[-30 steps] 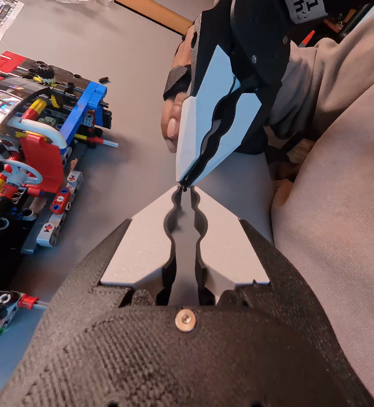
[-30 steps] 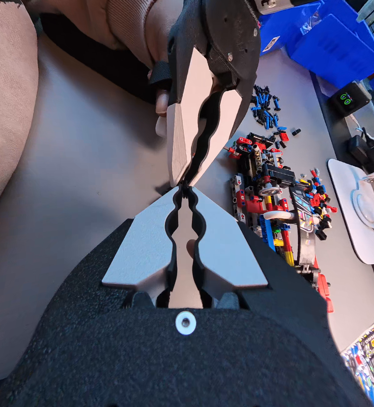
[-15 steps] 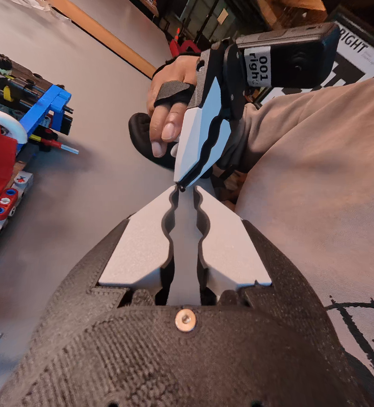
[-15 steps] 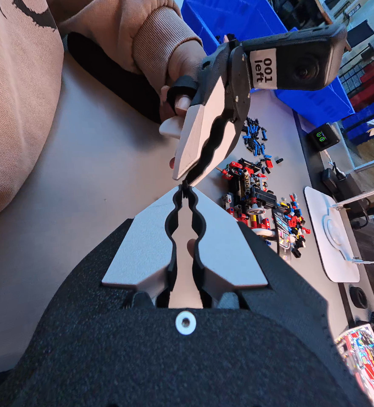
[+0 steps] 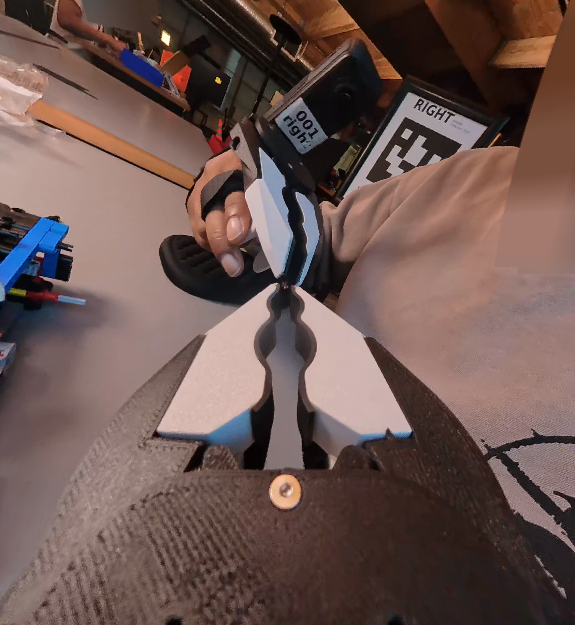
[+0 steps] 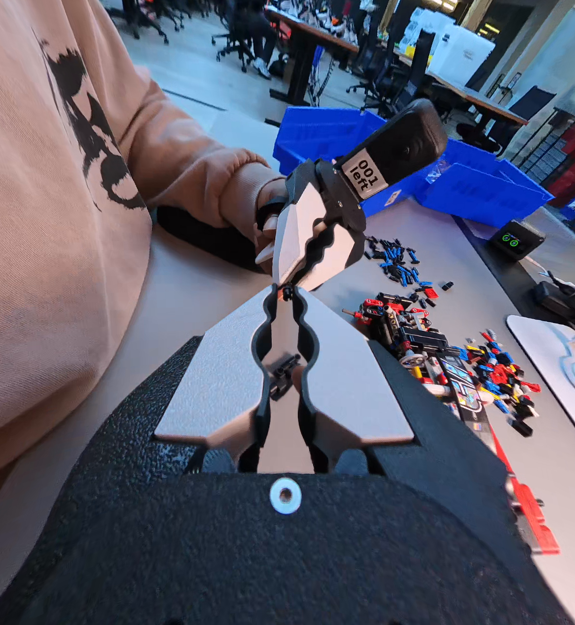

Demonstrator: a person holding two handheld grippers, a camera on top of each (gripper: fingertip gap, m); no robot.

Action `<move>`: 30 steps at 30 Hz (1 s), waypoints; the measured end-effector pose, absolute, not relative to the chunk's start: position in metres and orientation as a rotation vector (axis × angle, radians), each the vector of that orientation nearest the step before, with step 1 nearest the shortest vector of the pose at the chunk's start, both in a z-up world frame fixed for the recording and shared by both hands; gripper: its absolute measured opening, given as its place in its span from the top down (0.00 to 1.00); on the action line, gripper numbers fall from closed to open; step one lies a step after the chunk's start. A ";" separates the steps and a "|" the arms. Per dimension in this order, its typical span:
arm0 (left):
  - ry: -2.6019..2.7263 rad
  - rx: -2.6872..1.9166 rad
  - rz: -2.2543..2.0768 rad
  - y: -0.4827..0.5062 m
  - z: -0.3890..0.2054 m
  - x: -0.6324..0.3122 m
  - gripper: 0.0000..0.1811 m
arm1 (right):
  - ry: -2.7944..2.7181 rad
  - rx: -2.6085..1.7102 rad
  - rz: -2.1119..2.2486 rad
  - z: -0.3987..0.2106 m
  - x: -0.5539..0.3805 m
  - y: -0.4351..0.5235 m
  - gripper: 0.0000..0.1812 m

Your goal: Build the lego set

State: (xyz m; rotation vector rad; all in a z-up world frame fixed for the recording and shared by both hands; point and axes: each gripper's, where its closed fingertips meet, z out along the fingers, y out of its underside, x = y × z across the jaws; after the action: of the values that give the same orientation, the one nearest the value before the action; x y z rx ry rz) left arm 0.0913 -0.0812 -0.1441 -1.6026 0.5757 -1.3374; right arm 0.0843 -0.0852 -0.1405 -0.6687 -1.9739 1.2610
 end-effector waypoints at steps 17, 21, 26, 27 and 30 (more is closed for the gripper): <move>1.100 -2.058 -0.680 -0.065 -0.236 0.050 0.80 | -2.247 -1.004 1.100 -0.184 0.107 -0.066 0.99; 1.248 -2.076 -0.660 -0.062 -0.253 0.058 0.81 | -2.233 -1.263 1.020 -0.224 0.100 -0.078 0.99; 1.234 -2.058 -0.657 -0.061 -0.254 0.066 0.86 | -2.209 -1.423 0.852 -0.253 0.087 -0.072 0.99; 1.239 -2.062 -0.637 -0.063 -0.255 0.066 0.86 | -2.202 -1.433 0.830 -0.254 0.085 -0.068 0.99; 1.263 -2.068 -0.594 -0.070 -0.257 0.069 0.86 | -2.207 -1.461 0.749 -0.255 0.082 -0.053 0.99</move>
State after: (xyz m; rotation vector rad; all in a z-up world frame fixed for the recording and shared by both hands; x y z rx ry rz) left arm 0.0686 -0.0704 -0.2566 -2.0680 1.2633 -0.5939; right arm 0.0819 -0.0532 -0.2545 -1.4606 -2.2070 0.7495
